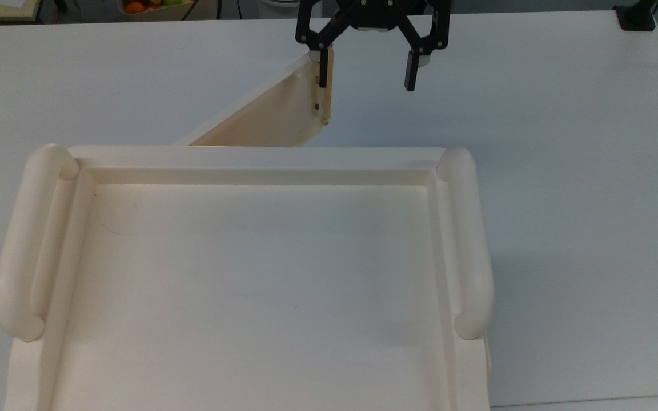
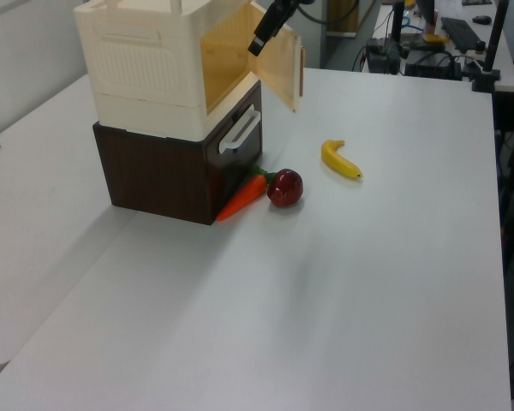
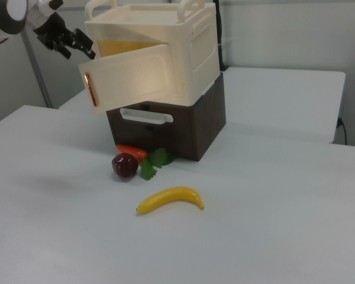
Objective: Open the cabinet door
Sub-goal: 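Push the door further around its hinge with the gripper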
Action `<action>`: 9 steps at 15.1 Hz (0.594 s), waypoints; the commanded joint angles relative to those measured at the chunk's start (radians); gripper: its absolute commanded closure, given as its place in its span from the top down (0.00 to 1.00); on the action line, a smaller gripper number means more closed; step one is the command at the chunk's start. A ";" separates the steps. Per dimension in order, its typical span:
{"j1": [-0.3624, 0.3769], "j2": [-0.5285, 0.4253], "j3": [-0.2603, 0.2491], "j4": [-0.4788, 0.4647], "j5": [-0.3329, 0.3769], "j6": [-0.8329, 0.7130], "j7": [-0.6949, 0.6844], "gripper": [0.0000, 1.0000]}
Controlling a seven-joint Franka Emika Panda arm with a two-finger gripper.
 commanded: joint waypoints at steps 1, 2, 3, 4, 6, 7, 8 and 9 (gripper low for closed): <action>0.002 -0.045 -0.004 -0.023 0.015 -0.133 -0.025 1.00; 0.000 -0.045 -0.005 -0.023 0.015 -0.170 -0.025 1.00; -0.001 -0.045 -0.005 -0.023 0.015 -0.199 -0.025 1.00; -0.001 -0.045 -0.007 -0.024 0.017 -0.231 -0.025 1.00; -0.004 -0.045 -0.005 -0.026 0.018 -0.297 -0.025 1.00; -0.004 -0.045 -0.005 -0.026 0.021 -0.320 -0.025 1.00; -0.006 -0.045 -0.008 -0.027 0.035 -0.340 -0.025 1.00; -0.009 -0.045 -0.013 -0.027 0.056 -0.360 -0.034 1.00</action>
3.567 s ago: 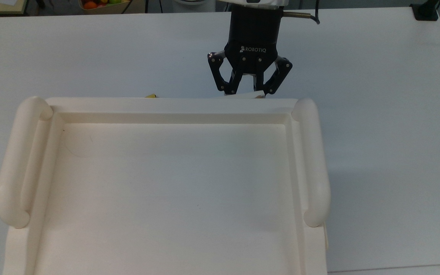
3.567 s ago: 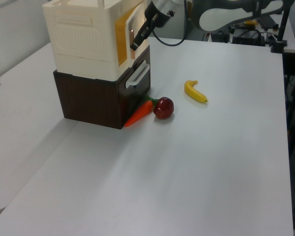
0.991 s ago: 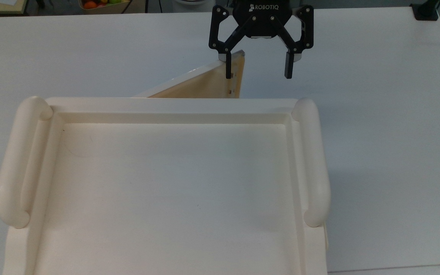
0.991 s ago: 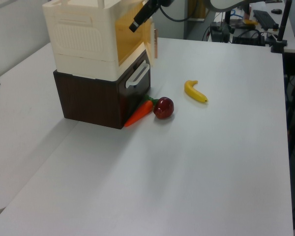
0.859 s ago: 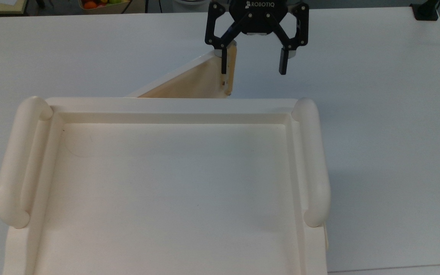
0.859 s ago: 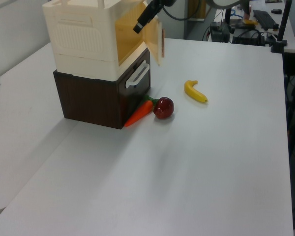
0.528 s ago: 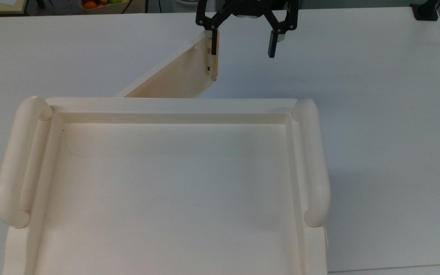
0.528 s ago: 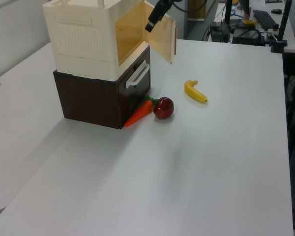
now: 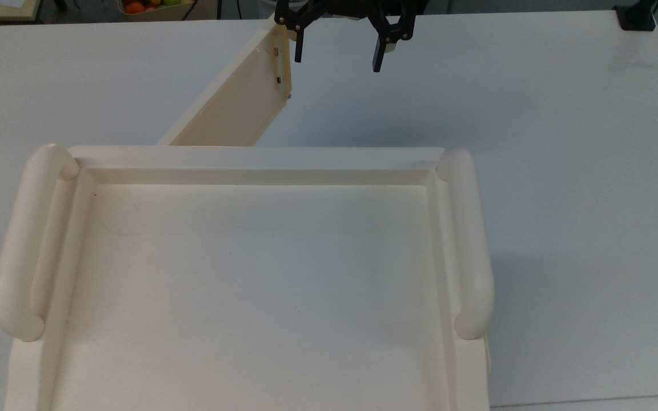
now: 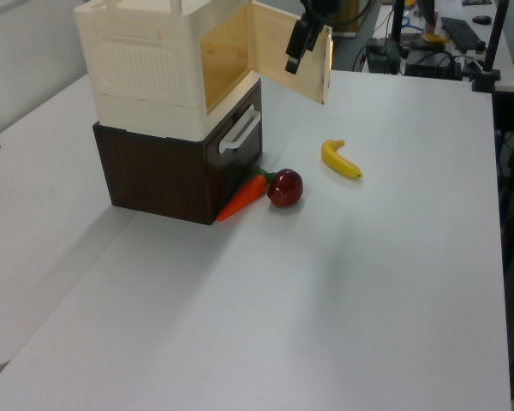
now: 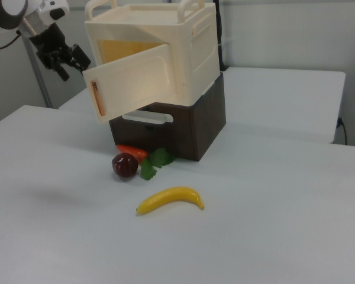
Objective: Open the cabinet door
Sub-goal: 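Push the door further around its hinge with the gripper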
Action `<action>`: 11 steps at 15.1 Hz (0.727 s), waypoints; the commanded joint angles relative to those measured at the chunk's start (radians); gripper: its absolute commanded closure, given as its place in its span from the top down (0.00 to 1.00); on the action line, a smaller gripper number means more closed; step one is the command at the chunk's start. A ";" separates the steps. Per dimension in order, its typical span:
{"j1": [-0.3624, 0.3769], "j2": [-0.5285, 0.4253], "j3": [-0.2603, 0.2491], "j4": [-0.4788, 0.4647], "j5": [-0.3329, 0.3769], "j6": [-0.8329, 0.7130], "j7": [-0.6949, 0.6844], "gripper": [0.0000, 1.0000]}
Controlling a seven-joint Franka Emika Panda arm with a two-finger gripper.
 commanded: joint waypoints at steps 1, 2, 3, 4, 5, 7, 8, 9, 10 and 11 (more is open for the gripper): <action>-0.009 -0.022 -0.015 -0.027 0.065 -0.083 -0.060 1.00; -0.015 -0.022 -0.017 -0.027 0.079 -0.109 -0.093 1.00; -0.024 -0.022 -0.017 -0.027 0.091 -0.135 -0.121 1.00; -0.035 -0.022 -0.017 -0.027 0.096 -0.147 -0.133 1.00; -0.046 -0.022 -0.017 -0.028 0.096 -0.149 -0.135 1.00; -0.084 -0.019 -0.018 -0.028 0.097 -0.149 -0.147 1.00; -0.098 -0.017 -0.018 -0.032 0.100 -0.149 -0.158 1.00; -0.109 -0.019 -0.018 -0.036 0.110 -0.150 -0.167 1.00; -0.117 -0.020 -0.018 -0.042 0.111 -0.151 -0.172 1.00; -0.124 -0.020 -0.018 -0.044 0.111 -0.151 -0.172 1.00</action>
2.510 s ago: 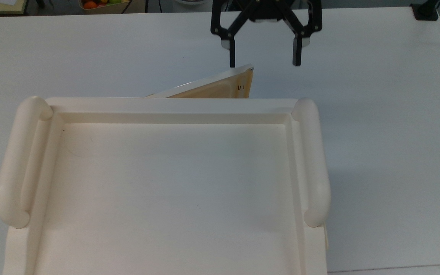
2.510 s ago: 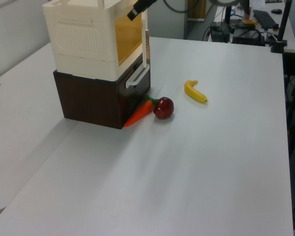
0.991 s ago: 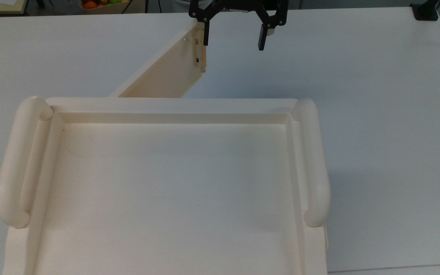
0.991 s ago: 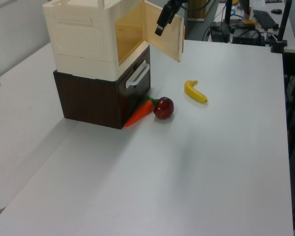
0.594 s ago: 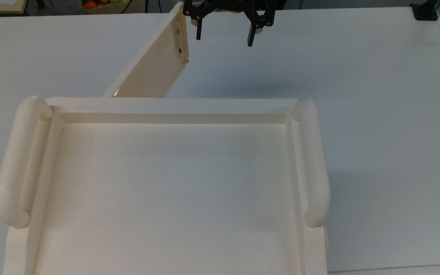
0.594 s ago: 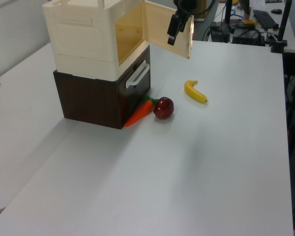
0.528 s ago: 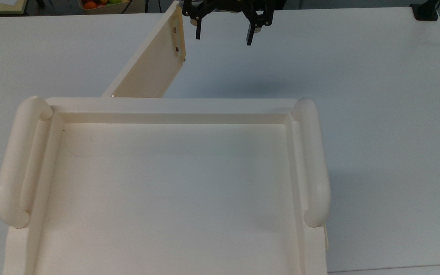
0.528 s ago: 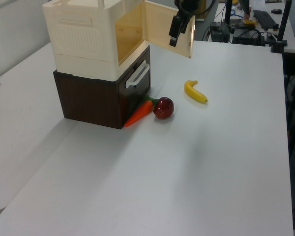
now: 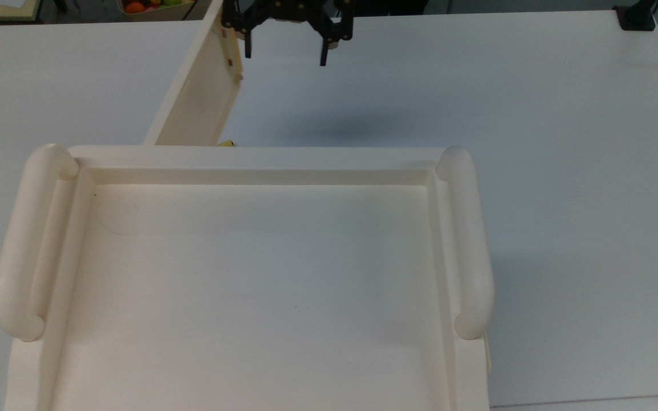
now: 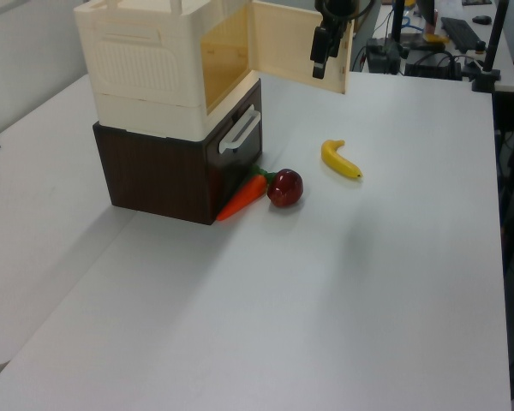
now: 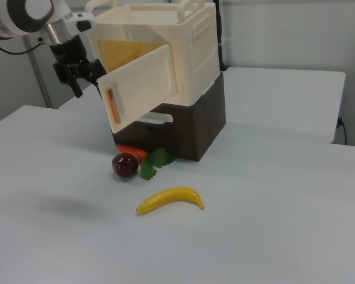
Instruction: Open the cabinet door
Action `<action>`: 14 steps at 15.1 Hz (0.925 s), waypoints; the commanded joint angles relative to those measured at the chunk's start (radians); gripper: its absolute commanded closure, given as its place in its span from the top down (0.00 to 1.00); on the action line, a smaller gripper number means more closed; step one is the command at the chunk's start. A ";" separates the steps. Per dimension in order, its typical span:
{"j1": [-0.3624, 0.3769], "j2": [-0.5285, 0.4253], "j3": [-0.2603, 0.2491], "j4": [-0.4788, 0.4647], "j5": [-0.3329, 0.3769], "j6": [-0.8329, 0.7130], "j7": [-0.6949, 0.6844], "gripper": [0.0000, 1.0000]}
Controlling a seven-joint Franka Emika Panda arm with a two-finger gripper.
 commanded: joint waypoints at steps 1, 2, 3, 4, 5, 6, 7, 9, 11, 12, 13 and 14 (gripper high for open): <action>-0.026 -0.020 -0.004 -0.035 0.028 -0.013 -0.036 1.00; -0.030 -0.020 -0.004 -0.046 0.028 -0.013 -0.036 1.00; -0.032 -0.021 -0.004 -0.060 0.028 -0.013 -0.036 1.00; -0.034 -0.023 -0.004 -0.075 0.028 -0.014 -0.036 1.00; -0.034 -0.024 -0.004 -0.091 0.034 -0.013 -0.037 1.00; -0.034 -0.026 -0.004 -0.101 0.047 -0.013 -0.039 1.00; -0.034 -0.033 -0.006 -0.115 0.053 -0.011 -0.039 1.00; -0.029 -0.055 -0.022 -0.161 0.074 -0.008 -0.043 1.00; -0.027 -0.090 -0.032 -0.219 0.093 -0.003 -0.060 1.00; -0.030 -0.113 -0.030 -0.233 0.093 -0.005 -0.063 1.00; -0.035 -0.127 -0.030 -0.244 0.093 -0.013 -0.068 1.00; -0.037 -0.134 -0.032 -0.253 0.093 -0.019 -0.085 1.00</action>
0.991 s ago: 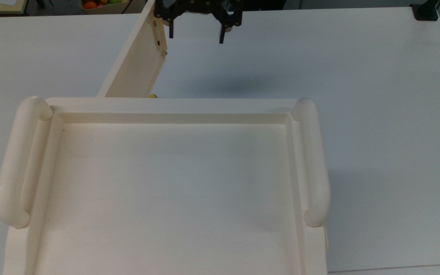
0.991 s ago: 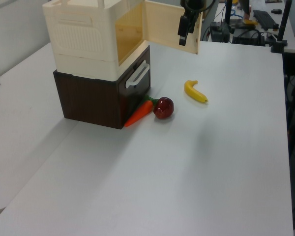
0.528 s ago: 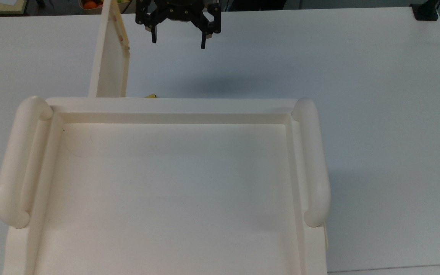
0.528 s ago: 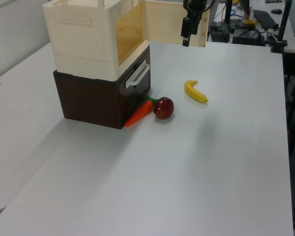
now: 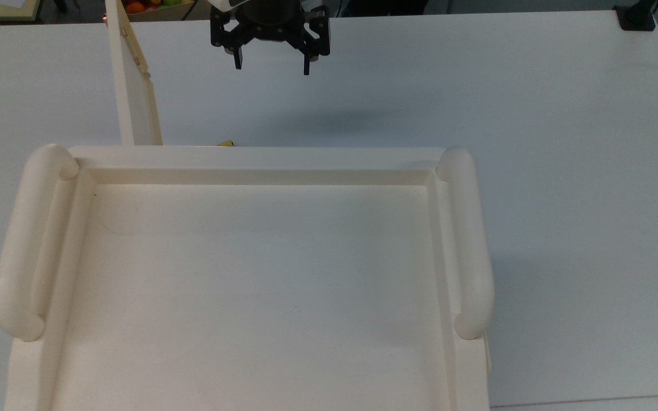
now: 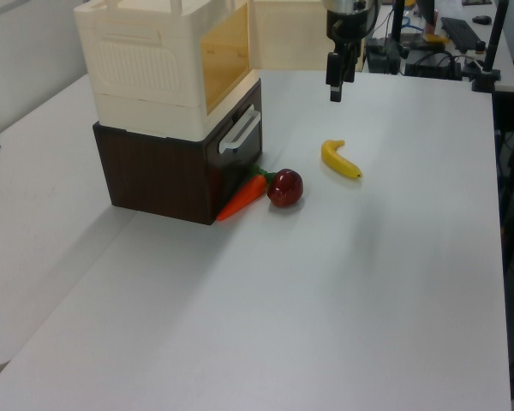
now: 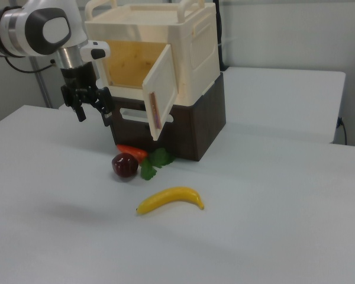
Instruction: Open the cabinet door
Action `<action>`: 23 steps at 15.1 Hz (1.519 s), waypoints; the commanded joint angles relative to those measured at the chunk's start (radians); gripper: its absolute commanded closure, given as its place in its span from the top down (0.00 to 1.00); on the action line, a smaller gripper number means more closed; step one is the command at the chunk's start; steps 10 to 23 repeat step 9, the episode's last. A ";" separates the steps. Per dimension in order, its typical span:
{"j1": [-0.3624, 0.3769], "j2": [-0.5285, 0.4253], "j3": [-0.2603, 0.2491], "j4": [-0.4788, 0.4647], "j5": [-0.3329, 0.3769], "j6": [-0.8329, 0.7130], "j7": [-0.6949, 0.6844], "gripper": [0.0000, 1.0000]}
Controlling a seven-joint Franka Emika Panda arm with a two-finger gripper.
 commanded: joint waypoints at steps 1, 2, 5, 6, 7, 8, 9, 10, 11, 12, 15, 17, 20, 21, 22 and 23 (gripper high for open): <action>-0.005 -0.102 -0.015 -0.094 0.025 -0.037 -0.068 1.00; -0.019 -0.102 -0.014 -0.091 0.025 -0.041 -0.079 1.00; -0.025 -0.110 -0.014 -0.093 0.025 -0.044 -0.068 1.00; -0.022 -0.107 -0.014 -0.091 0.025 -0.043 -0.068 1.00; -0.022 -0.105 -0.014 -0.089 0.022 -0.043 -0.068 1.00; -0.022 -0.105 -0.014 -0.089 0.020 -0.044 -0.068 1.00; -0.020 -0.108 -0.014 -0.091 0.019 -0.049 -0.071 1.00; -0.020 -0.108 -0.014 -0.091 0.019 -0.049 -0.071 1.00; -0.020 -0.108 -0.014 -0.091 0.019 -0.049 -0.071 1.00; -0.020 -0.108 -0.014 -0.091 0.019 -0.049 -0.071 1.00; -0.020 -0.108 -0.014 -0.091 0.019 -0.049 -0.071 1.00; -0.020 -0.108 -0.014 -0.091 0.019 -0.049 -0.071 1.00; -0.020 -0.108 -0.014 -0.091 0.019 -0.049 -0.071 1.00; -0.020 -0.108 -0.014 -0.091 0.019 -0.049 -0.071 1.00; -0.020 -0.108 -0.014 -0.091 0.019 -0.049 -0.071 1.00; -0.020 -0.108 -0.014 -0.091 0.019 -0.049 -0.071 1.00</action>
